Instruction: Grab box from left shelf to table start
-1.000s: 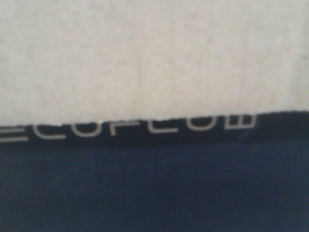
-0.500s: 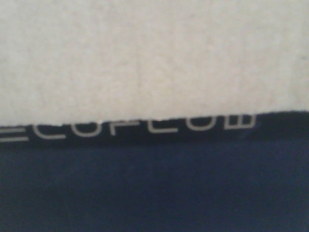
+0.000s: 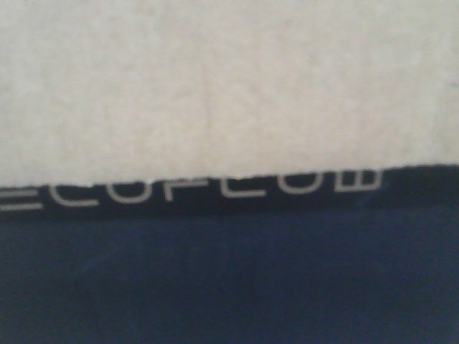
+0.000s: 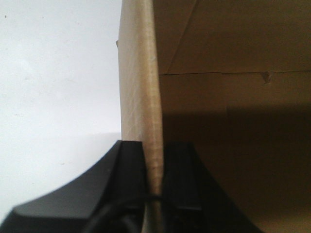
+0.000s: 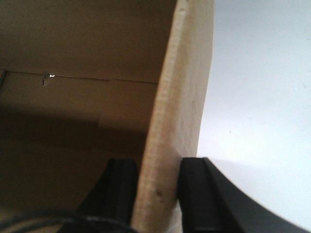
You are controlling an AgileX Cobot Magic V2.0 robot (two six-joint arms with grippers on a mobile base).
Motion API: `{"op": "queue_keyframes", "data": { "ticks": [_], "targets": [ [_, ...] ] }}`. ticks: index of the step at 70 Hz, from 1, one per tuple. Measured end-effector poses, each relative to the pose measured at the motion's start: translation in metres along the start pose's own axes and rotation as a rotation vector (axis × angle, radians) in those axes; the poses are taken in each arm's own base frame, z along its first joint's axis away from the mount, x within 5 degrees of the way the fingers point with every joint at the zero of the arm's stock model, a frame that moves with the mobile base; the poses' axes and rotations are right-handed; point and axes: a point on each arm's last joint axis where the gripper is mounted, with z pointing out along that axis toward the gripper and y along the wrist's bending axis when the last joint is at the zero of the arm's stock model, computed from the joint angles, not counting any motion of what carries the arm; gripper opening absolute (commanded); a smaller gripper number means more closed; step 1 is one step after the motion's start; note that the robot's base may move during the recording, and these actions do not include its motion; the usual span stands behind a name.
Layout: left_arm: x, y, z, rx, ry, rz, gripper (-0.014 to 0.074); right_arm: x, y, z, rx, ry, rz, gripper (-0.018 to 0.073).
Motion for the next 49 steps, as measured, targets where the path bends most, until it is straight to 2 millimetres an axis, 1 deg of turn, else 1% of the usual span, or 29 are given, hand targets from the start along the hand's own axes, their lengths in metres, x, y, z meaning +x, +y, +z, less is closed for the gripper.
{"op": "queue_keyframes", "data": {
  "ticks": [49],
  "targets": [
    [0.0001,-0.0009,0.0,0.01,0.001,-0.003,-0.0104,0.0,-0.0003,0.0,0.003,0.0,-0.001,0.0059]
  ]
}}
